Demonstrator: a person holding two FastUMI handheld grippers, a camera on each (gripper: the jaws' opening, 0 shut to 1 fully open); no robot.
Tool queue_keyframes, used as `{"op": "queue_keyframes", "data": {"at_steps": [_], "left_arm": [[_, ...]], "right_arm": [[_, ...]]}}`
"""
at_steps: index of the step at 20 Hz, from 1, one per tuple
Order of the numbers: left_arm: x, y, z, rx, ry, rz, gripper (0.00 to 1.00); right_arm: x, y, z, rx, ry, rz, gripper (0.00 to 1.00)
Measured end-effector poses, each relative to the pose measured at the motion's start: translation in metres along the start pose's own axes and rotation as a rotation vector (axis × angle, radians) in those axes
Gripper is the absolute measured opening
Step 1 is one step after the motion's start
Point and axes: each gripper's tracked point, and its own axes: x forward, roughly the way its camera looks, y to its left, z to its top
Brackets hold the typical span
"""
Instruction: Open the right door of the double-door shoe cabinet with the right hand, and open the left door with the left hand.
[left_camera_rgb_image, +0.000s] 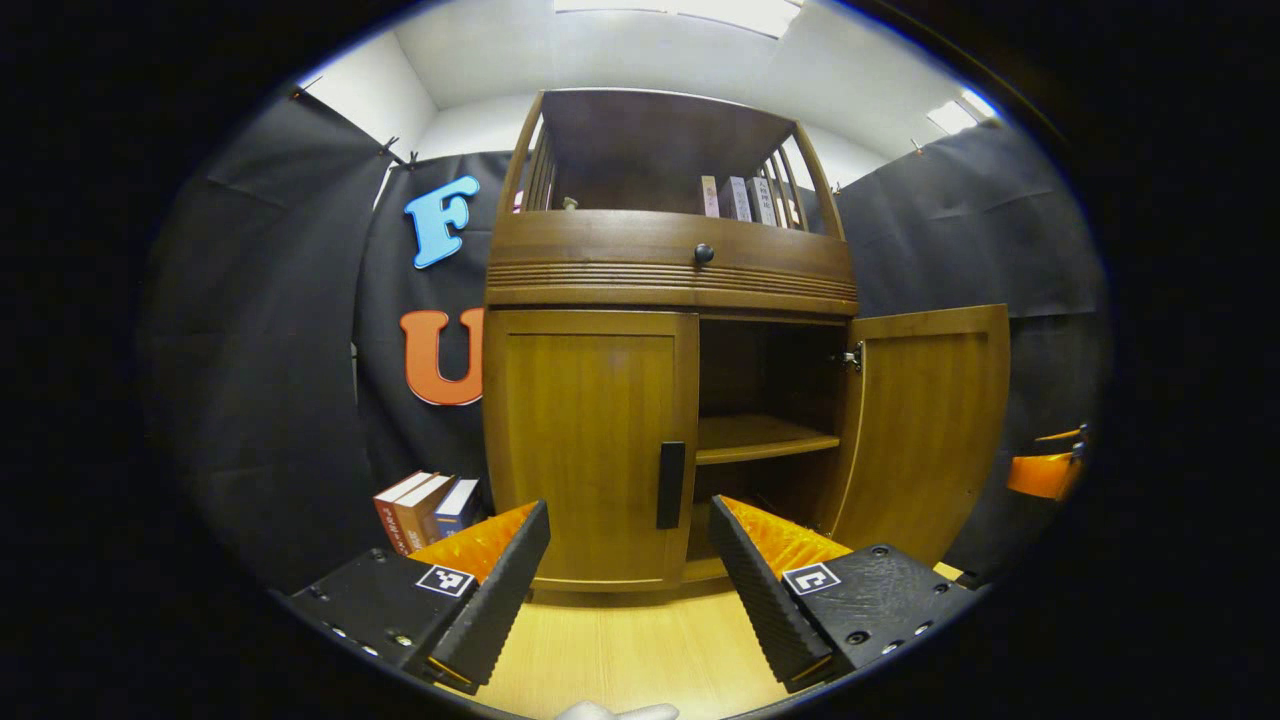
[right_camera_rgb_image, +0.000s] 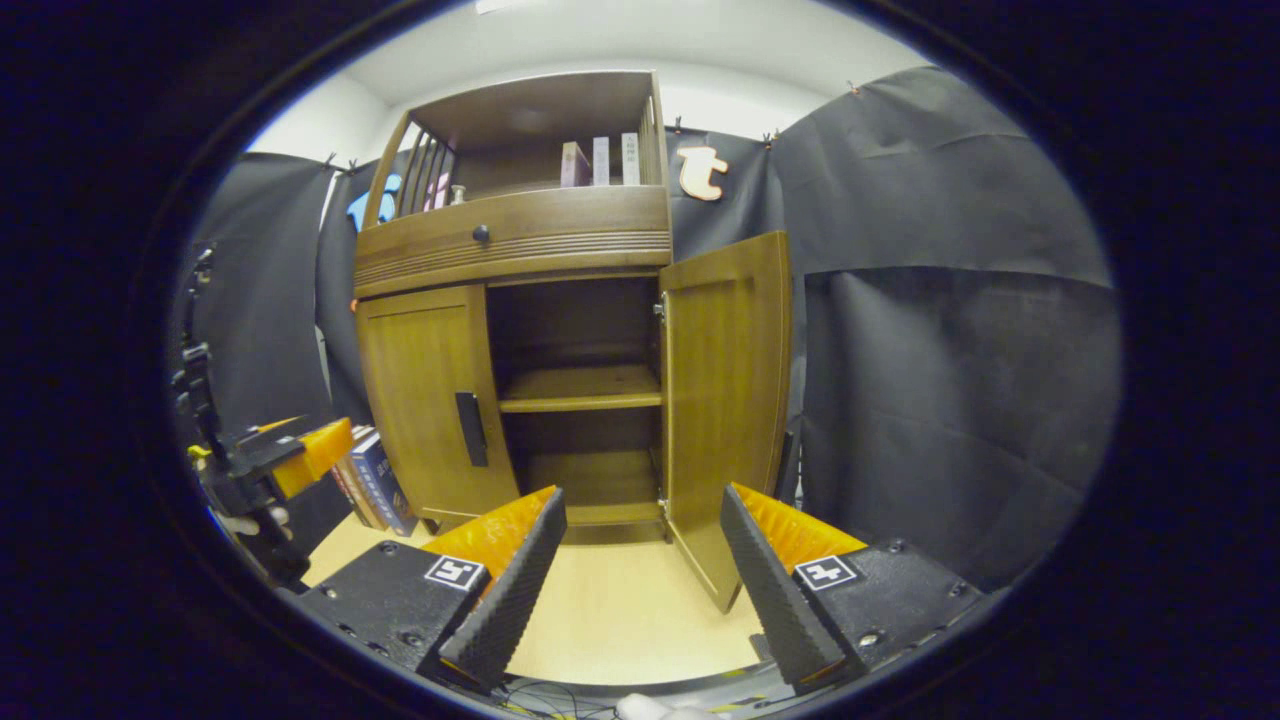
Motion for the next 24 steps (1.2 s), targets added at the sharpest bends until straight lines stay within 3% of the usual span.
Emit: {"op": "queue_keyframes", "data": {"at_steps": [1,2,6,9,14,15,18,22,24], "left_arm": [[0.019,-0.003,-0.002,-0.004,-0.004,-0.006,1.00],[0.037,-0.006,-0.006,-0.011,-0.002,-0.011,0.96],[0.111,-0.017,-0.024,0.000,0.017,-0.018,1.00],[0.157,-0.025,-0.041,0.001,0.026,-0.022,0.96],[0.206,-0.026,-0.060,-0.011,0.038,-0.011,0.96],[0.214,-0.025,-0.061,-0.010,0.036,-0.003,1.00],[0.224,-0.027,-0.064,-0.011,0.040,-0.010,0.85],[0.232,-0.039,-0.073,-0.023,0.062,-0.063,0.39],[0.234,-0.037,-0.074,-0.007,0.063,-0.048,0.34]], "right_arm": [[-0.001,-0.001,0.003,-0.007,-0.001,-0.007,0.99],[0.000,-0.002,0.005,-0.013,0.000,-0.015,0.99],[0.001,-0.010,0.010,-0.049,0.010,-0.053,0.98],[0.006,-0.014,0.011,-0.072,0.025,-0.078,0.98],[0.019,-0.014,0.006,-0.098,0.056,-0.083,0.98],[0.021,-0.015,0.004,-0.102,0.061,-0.086,0.99],[0.025,-0.013,-0.003,-0.101,0.082,-0.078,0.99],[0.026,-0.013,-0.007,-0.092,0.092,-0.073,0.99],[0.024,-0.013,-0.005,-0.085,0.085,-0.072,0.98]]}}
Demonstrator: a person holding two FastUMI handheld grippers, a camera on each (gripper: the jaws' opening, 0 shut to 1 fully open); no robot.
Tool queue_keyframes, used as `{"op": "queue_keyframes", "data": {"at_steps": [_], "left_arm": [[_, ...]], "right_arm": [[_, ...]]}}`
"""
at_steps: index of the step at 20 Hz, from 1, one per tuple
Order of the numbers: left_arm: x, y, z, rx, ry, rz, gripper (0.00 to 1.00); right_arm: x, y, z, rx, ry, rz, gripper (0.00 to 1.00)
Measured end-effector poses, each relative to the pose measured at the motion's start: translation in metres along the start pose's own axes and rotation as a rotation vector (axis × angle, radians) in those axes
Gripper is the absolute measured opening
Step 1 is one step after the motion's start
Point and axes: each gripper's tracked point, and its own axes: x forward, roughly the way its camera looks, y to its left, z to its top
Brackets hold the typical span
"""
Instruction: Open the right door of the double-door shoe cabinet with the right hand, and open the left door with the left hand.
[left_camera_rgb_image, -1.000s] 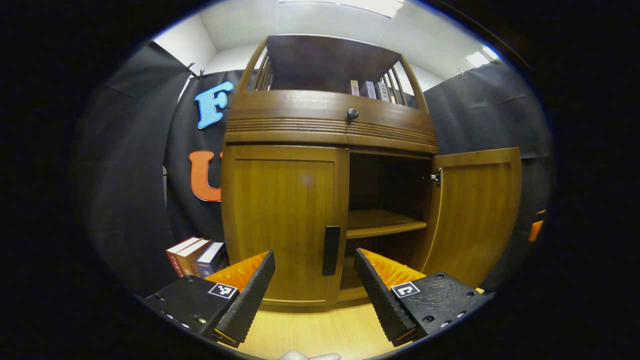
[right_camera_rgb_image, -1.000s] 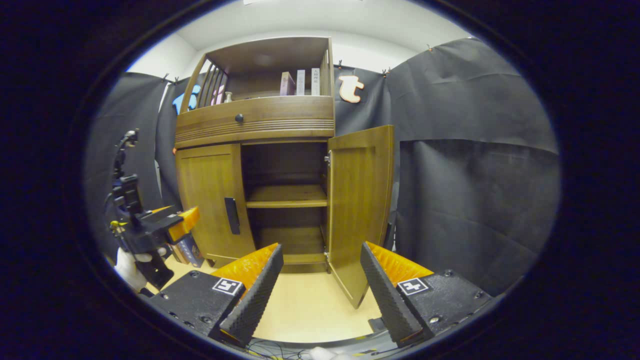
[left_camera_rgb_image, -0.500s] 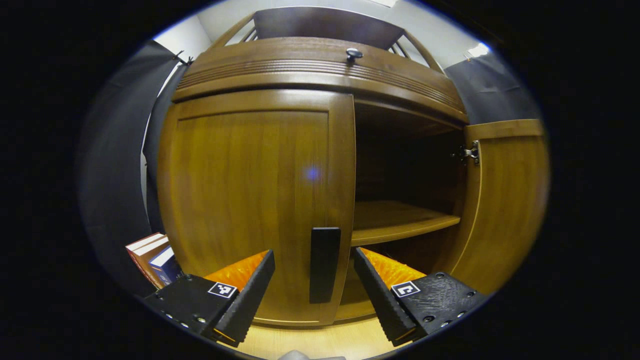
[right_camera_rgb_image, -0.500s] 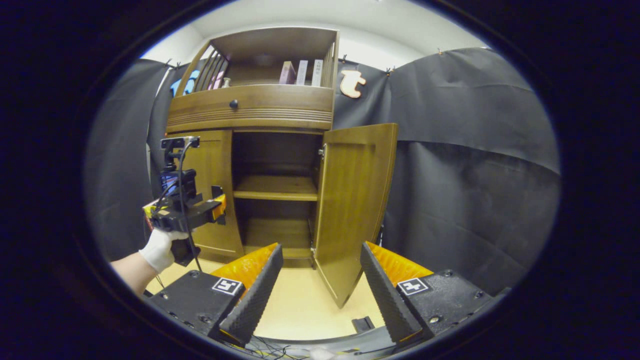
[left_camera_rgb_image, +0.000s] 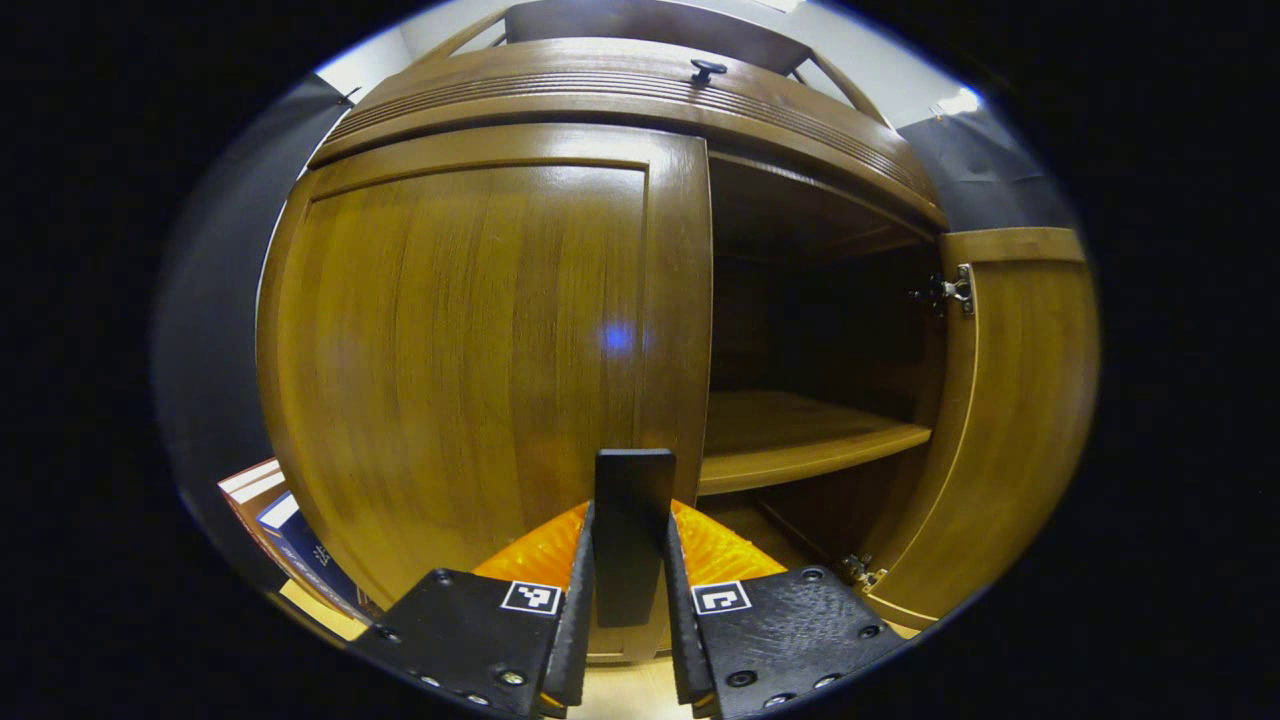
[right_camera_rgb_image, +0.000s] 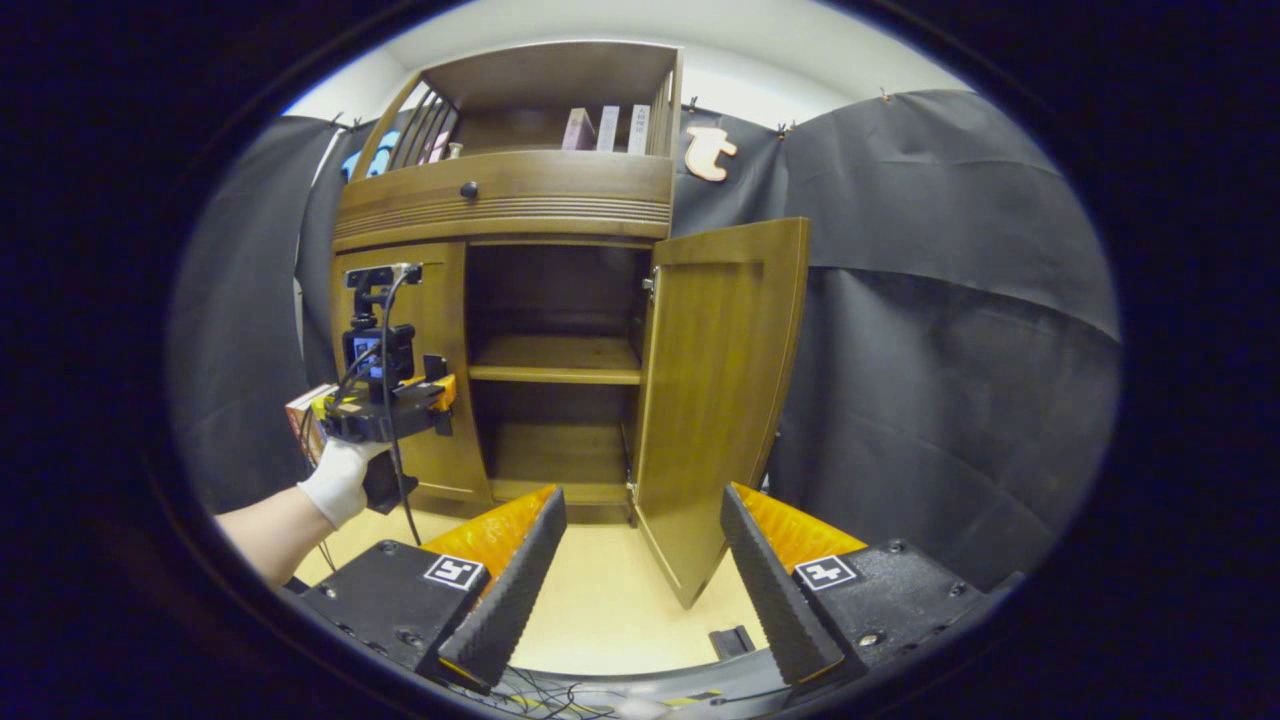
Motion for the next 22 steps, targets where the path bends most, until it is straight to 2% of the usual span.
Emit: {"op": "queue_keyframes", "data": {"at_steps": [2,3,4,13,21,22], "left_arm": [[-0.003,0.000,0.000,0.003,0.004,0.000,0.33],[-0.006,0.000,0.000,-0.005,0.014,-0.004,0.37],[-0.009,-0.002,-0.001,-0.009,0.025,-0.014,0.28],[-0.093,0.011,-0.006,0.013,0.012,-0.079,0.28],[-0.160,0.044,-0.010,0.017,0.029,-0.022,0.27],[-0.168,0.049,-0.010,0.019,0.031,-0.015,0.37]], "right_arm": [[-0.002,-0.001,0.001,0.003,-0.010,-0.007,0.99],[-0.004,-0.001,0.000,0.005,-0.012,-0.009,0.98],[-0.007,-0.001,0.000,0.008,-0.011,-0.009,0.99],[-0.043,-0.001,-0.014,0.034,-0.015,0.007,0.99],[-0.057,0.002,-0.016,0.049,-0.026,0.056,0.99],[-0.056,0.004,-0.017,0.053,-0.024,0.066,0.99]]}}
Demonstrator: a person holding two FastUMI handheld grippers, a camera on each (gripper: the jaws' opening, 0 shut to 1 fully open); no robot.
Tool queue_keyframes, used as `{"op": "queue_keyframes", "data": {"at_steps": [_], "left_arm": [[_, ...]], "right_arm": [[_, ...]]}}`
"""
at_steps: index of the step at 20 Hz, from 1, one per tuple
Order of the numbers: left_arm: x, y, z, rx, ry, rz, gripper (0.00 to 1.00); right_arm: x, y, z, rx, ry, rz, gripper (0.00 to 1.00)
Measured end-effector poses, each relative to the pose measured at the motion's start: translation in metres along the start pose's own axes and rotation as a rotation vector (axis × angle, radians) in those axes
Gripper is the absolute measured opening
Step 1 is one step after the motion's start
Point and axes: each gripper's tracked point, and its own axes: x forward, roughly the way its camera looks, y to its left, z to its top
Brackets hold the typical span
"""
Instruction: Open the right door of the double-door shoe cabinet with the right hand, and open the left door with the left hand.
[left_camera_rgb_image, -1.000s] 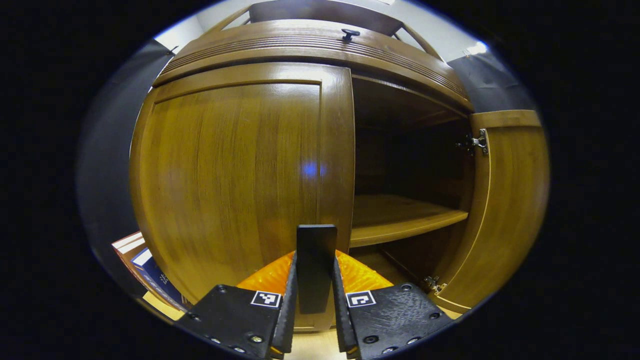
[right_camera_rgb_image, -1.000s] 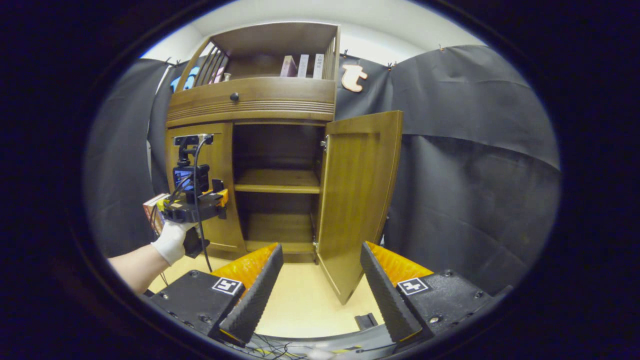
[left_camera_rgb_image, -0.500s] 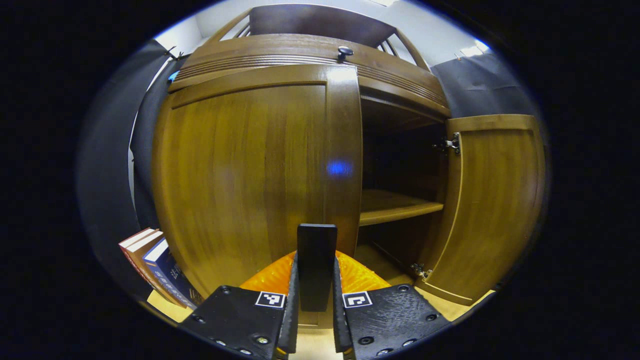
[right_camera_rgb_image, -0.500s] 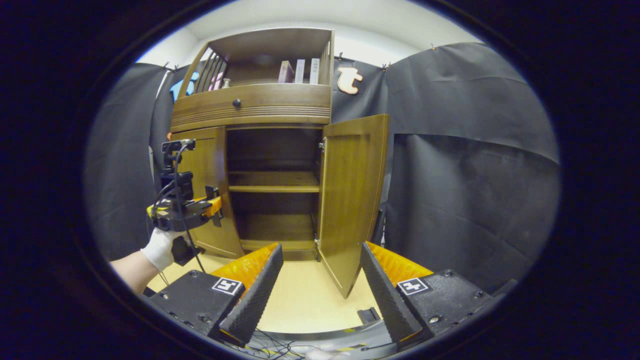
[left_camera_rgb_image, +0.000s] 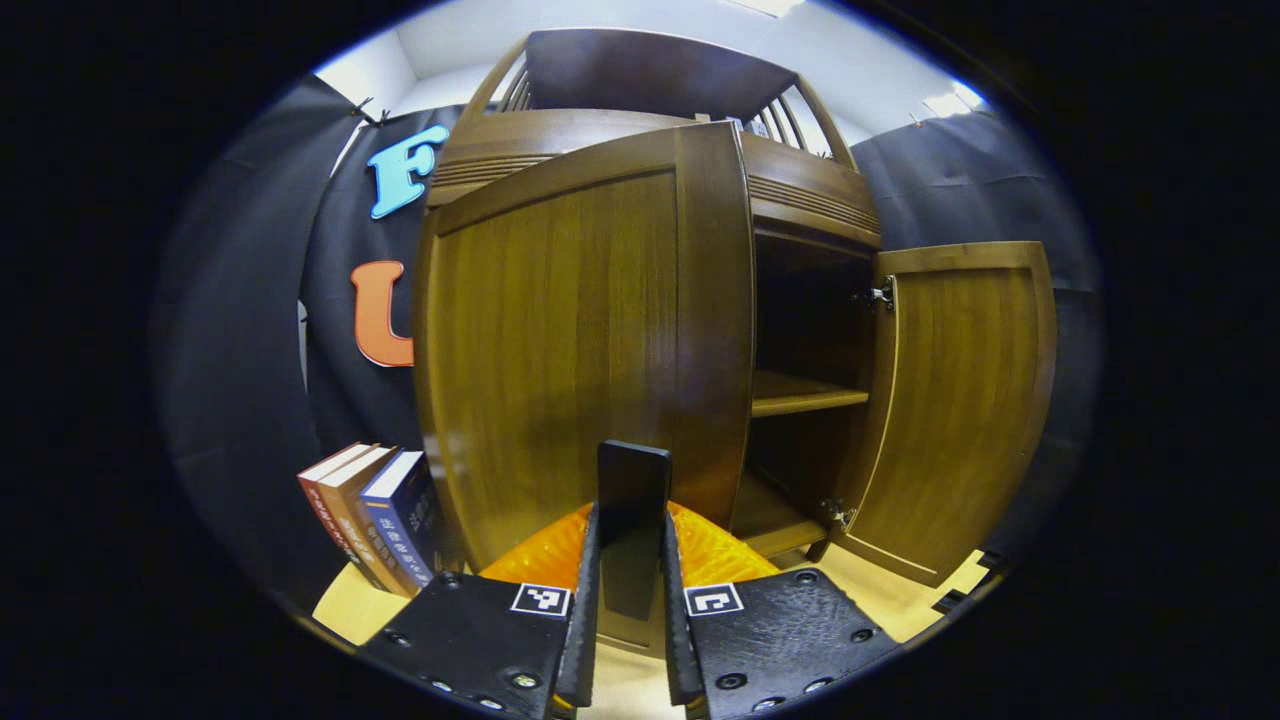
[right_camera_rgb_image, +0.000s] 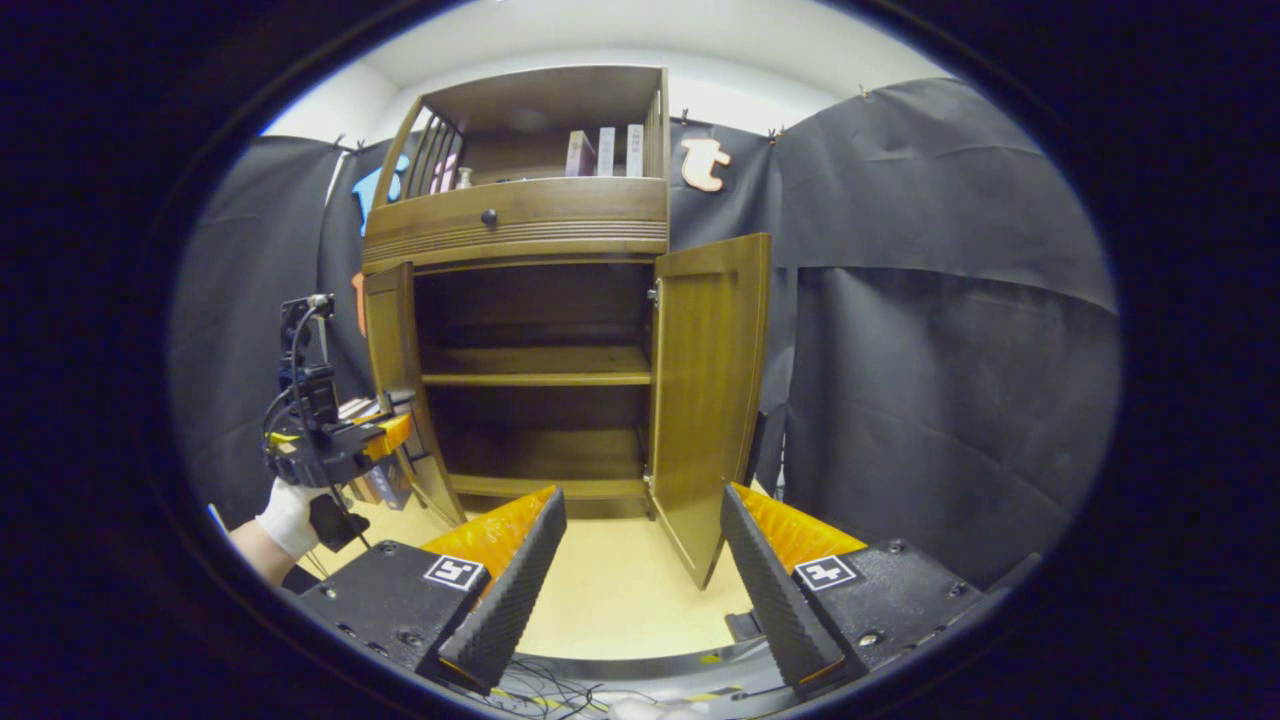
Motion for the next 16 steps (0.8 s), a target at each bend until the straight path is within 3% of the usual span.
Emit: {"op": "queue_keyframes", "data": {"at_steps": [1,2,3,4,5,16], "left_arm": [[-0.007,0.005,-0.001,0.000,0.001,0.006,0.27],[-0.014,0.010,-0.001,-0.001,0.004,0.012,0.27],[-0.019,0.015,-0.001,-0.004,0.002,0.021,0.37],[-0.025,0.019,-0.002,-0.005,0.009,0.022,0.37],[-0.028,0.023,-0.002,-0.006,0.007,0.024,0.21],[-0.055,0.054,-0.005,0.002,0.030,0.057,0.16]], "right_arm": [[0.000,0.001,-0.001,0.006,0.000,0.009,0.99],[0.000,0.003,-0.002,0.009,0.003,0.019,0.99],[0.001,0.005,-0.003,0.010,0.006,0.025,0.99],[0.001,0.007,-0.003,0.008,0.006,0.031,0.99],[0.000,0.008,-0.004,0.006,0.004,0.035,0.99],[0.001,0.018,-0.005,0.018,-0.002,0.058,0.99]]}}
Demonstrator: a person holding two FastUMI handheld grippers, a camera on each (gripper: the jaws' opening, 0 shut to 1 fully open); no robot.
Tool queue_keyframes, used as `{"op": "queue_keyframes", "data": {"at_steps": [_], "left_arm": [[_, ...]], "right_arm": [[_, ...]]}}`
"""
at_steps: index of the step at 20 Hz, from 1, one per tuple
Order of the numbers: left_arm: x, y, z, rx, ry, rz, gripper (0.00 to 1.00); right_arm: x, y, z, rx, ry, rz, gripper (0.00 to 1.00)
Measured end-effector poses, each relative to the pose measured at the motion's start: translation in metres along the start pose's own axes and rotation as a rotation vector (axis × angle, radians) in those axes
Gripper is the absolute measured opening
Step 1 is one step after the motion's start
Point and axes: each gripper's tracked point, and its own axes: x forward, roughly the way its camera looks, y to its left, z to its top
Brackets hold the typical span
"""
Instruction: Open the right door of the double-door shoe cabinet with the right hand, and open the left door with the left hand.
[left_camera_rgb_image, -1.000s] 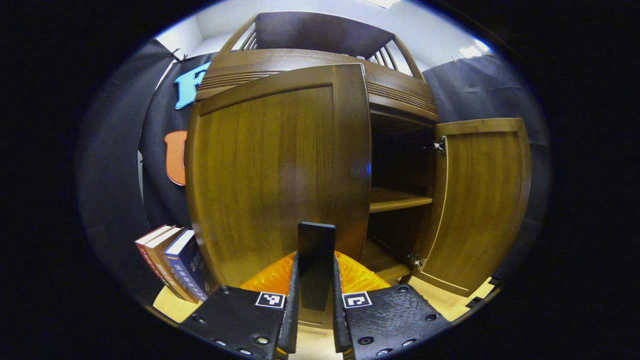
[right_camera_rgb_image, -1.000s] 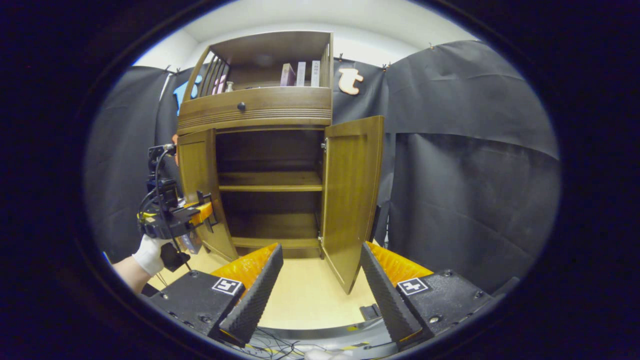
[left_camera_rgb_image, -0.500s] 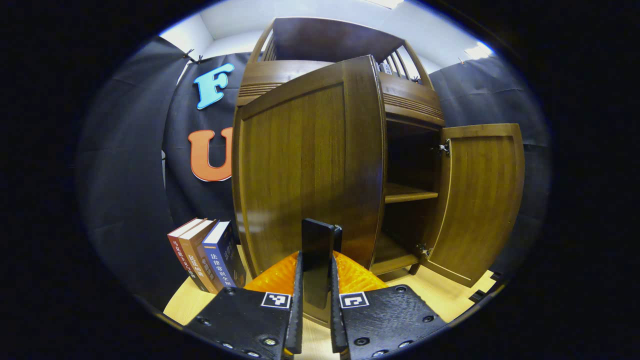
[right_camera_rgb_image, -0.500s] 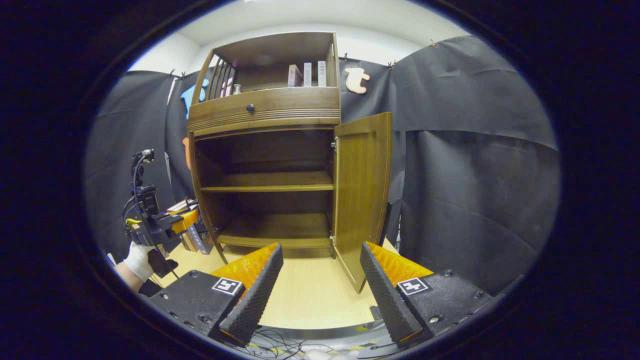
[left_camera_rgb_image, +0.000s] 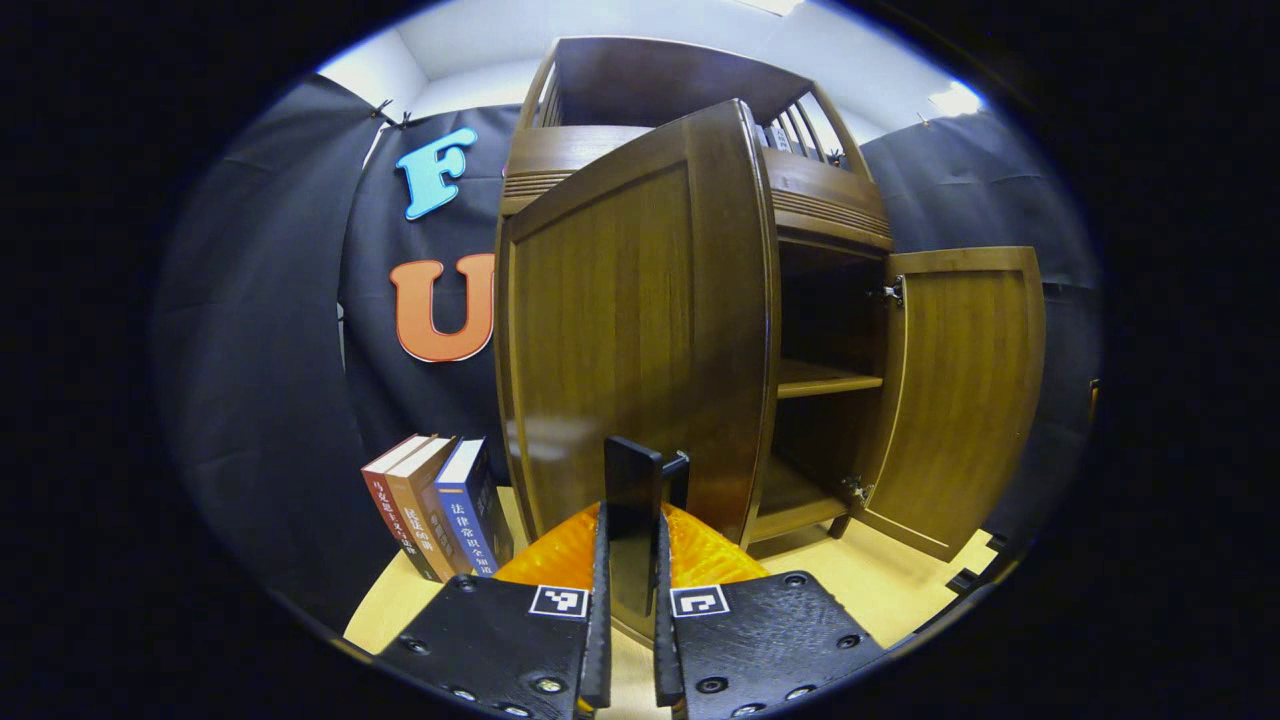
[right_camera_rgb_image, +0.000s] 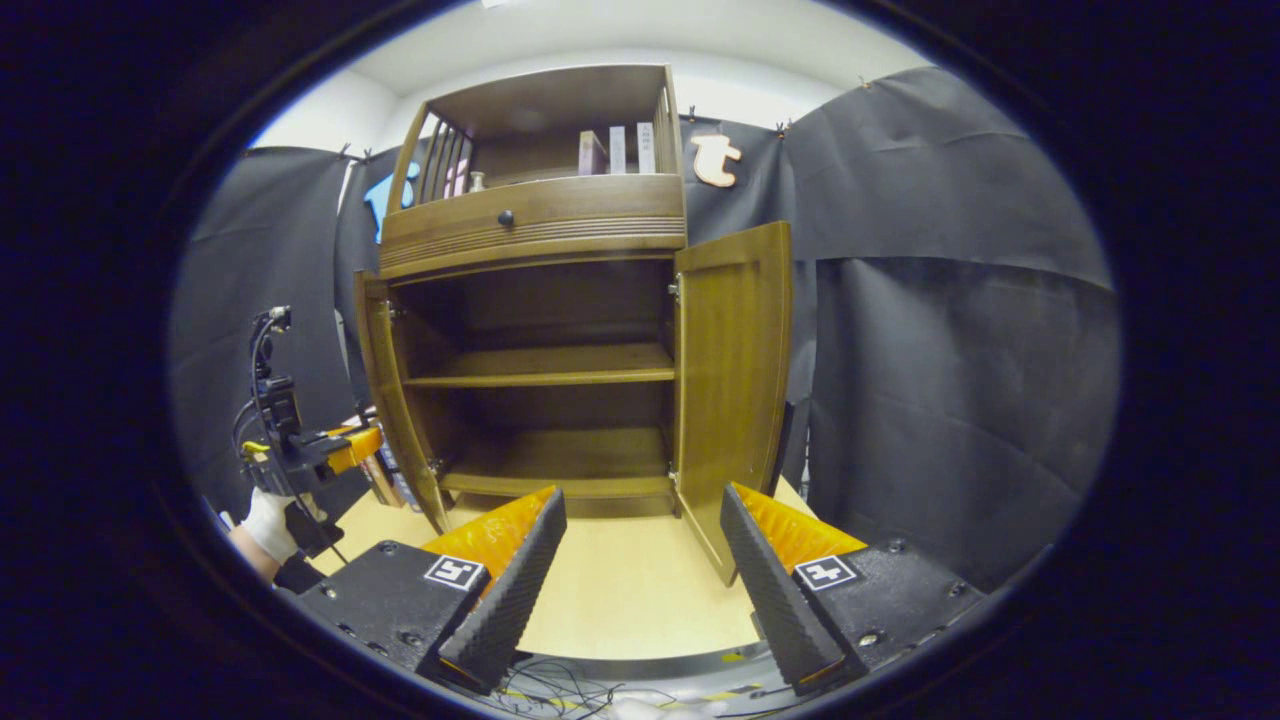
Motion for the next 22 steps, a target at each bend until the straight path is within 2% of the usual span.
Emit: {"op": "queue_keyframes", "data": {"at_steps": [1,4,5,6,7,8,9,10,11,12,13,16,22], "left_arm": [[-0.005,0.007,0.000,-0.005,-0.007,0.005,0.10],[-0.023,0.034,-0.002,-0.011,-0.005,0.057,0.09],[-0.023,0.045,-0.002,-0.016,-0.016,0.075,0.02],[-0.027,0.052,-0.005,-0.016,-0.013,0.085,0.00],[-0.029,0.059,-0.004,-0.012,-0.015,0.095,0.09],[-0.031,0.068,-0.005,-0.010,-0.010,0.105,0.00],[-0.033,0.076,-0.005,-0.014,-0.012,0.113,0.08],[-0.034,0.083,-0.006,-0.020,-0.005,0.113,0.00],[-0.035,0.091,-0.006,-0.023,-0.007,0.119,0.00],[-0.036,0.100,-0.006,-0.021,-0.001,0.124,0.08],[-0.036,0.109,-0.007,-0.017,0.008,0.136,0.00],[-0.037,0.117,-0.006,-0.039,0.007,0.097,0.00],[-0.035,0.134,-0.005,0.043,-0.021,0.015,0.00]], "right_arm": [[0.000,0.003,-0.002,-0.003,0.002,0.007,0.99],[0.003,0.017,-0.004,-0.007,0.009,0.037,0.99],[0.002,0.021,-0.005,-0.012,0.010,0.046,0.99],[0.003,0.026,-0.005,-0.019,0.012,0.055,0.99],[0.004,0.030,-0.007,-0.024,0.015,0.065,0.99],[0.006,0.036,-0.008,-0.027,0.020,0.077,0.98],[0.006,0.041,-0.010,-0.029,0.025,0.089,0.98],[0.006,0.045,-0.010,-0.033,0.026,0.099,0.99],[0.006,0.048,-0.010,-0.037,0.026,0.108,0.98],[0.005,0.052,-0.010,-0.041,0.025,0.117,0.98],[0.005,0.054,-0.011,-0.044,0.026,0.122,0.98],[0.004,0.056,-0.012,-0.046,0.027,0.128,0.99],[0.006,0.055,-0.012,-0.053,0.025,0.125,0.98]]}}
